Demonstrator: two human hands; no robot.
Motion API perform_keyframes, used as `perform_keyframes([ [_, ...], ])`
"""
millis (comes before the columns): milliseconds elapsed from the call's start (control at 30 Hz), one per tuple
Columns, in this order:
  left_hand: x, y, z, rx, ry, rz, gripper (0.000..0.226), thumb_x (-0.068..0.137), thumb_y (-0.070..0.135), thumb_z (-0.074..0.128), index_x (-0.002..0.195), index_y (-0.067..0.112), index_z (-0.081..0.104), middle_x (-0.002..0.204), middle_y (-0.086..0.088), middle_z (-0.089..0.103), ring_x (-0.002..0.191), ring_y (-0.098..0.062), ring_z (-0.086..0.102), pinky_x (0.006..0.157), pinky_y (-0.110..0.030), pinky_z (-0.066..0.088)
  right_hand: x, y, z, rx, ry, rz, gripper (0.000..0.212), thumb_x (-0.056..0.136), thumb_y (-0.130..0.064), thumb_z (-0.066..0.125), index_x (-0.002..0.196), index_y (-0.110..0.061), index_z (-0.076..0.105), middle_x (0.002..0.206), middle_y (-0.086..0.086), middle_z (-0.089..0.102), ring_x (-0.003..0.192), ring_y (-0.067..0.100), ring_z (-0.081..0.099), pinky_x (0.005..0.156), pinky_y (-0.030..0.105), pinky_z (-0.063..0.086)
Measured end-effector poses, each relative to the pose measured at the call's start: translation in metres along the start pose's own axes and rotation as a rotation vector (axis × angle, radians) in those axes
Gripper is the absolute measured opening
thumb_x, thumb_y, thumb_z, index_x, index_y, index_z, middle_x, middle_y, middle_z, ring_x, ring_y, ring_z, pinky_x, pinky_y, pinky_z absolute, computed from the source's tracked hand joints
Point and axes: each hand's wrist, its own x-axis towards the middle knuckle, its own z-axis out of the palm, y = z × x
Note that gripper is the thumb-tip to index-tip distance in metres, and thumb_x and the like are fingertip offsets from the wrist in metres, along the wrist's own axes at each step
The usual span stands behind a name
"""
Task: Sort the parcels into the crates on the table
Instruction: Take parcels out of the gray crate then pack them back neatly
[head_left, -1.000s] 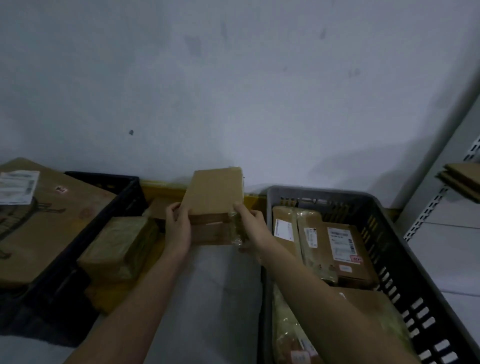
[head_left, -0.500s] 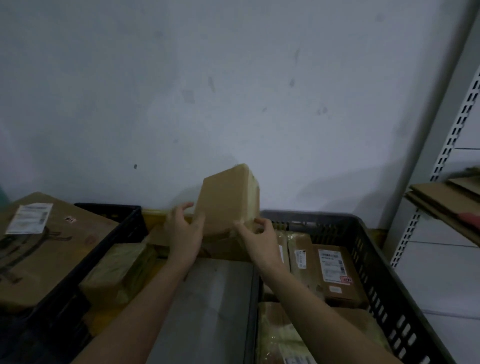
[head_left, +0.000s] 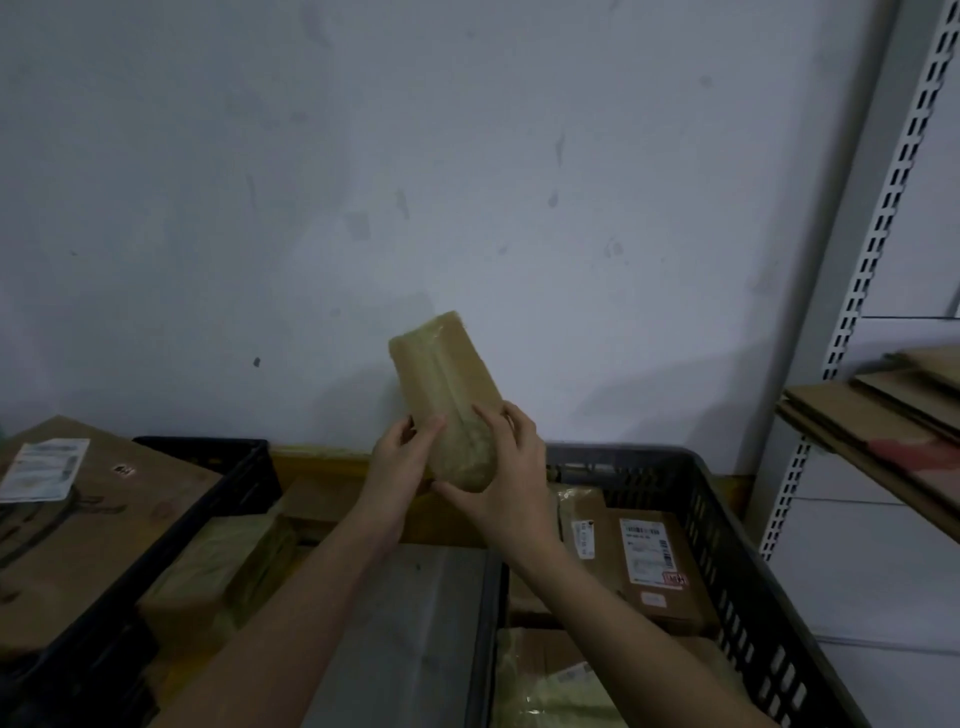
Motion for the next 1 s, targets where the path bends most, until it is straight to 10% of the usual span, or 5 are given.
perform_keyframes([
  [267, 0.001, 0.006, 0.01, -0.065, -0.035, -0.068, 0.077, 0.07, 0.059, 0.074, 0.135, 0.024, 0.052, 0.123, 0.0, 0.067, 0.109, -0.021, 0.065, 0.085, -0.043, 0.057, -0.009, 0.007, -0.003, -0.204, 0.044, -0.399, 0.069, 0.077, -0.022, 0.079, 0.14, -0.023, 0.049, 0.149, -0.001, 0.047, 0.139, 0.028, 0.038, 0.111, 0.048, 0.038],
  [533, 0.017, -0.01, 0.006, -0.11, 0.043, -0.129, 0.059, 0.082, 0.049, 0.072, 0.132, 0.022, 0.058, 0.114, -0.002, 0.072, 0.103, -0.022, 0.069, 0.073, -0.035, 0.056, 0.007, 0.009, -0.025, 0.128, -0.052, -0.332, 0.037, 0.093, -0.032, 0.058, 0.129, -0.029, 0.053, 0.122, -0.014, 0.057, 0.114, 0.0, 0.052, 0.095, 0.026, 0.049],
  [667, 0.02, -0.013, 0.007, -0.099, 0.044, -0.07, 0.054, 0.085, 0.048, 0.069, 0.13, 0.021, 0.06, 0.109, 0.0, 0.075, 0.096, -0.02, 0.072, 0.068, -0.033, 0.058, 0.029, 0.026, -0.037, 0.055, 0.115, 0.04, 0.043, 0.093, -0.039, 0.058, 0.133, -0.028, 0.049, 0.127, -0.012, 0.049, 0.119, 0.009, 0.044, 0.098, 0.038, 0.05],
  [800, 0.02, -0.015, 0.012, -0.121, 0.013, -0.051, 0.063, 0.084, 0.053, 0.066, 0.136, 0.02, 0.054, 0.115, -0.004, 0.073, 0.099, -0.023, 0.071, 0.069, -0.036, 0.057, 0.04, 0.036, -0.053, 0.511, -0.054, 0.46, 0.054, 0.09, -0.05, 0.064, 0.137, -0.039, 0.041, 0.136, -0.001, 0.048, 0.117, 0.02, 0.055, 0.091, 0.046, 0.057],
  [1000, 0.01, -0.02, 0.023, 0.002, -0.069, -0.06, 0.1, 0.061, 0.067, 0.069, 0.146, 0.035, 0.027, 0.129, -0.004, 0.061, 0.108, -0.022, 0.064, 0.083, -0.043, 0.055, 0.023, 0.054, -0.057, 0.729, -0.059, 0.523, 0.033, 0.1, -0.037, 0.055, 0.132, -0.029, 0.052, 0.12, -0.002, 0.062, 0.106, 0.02, 0.065, 0.075, 0.047, 0.062],
])
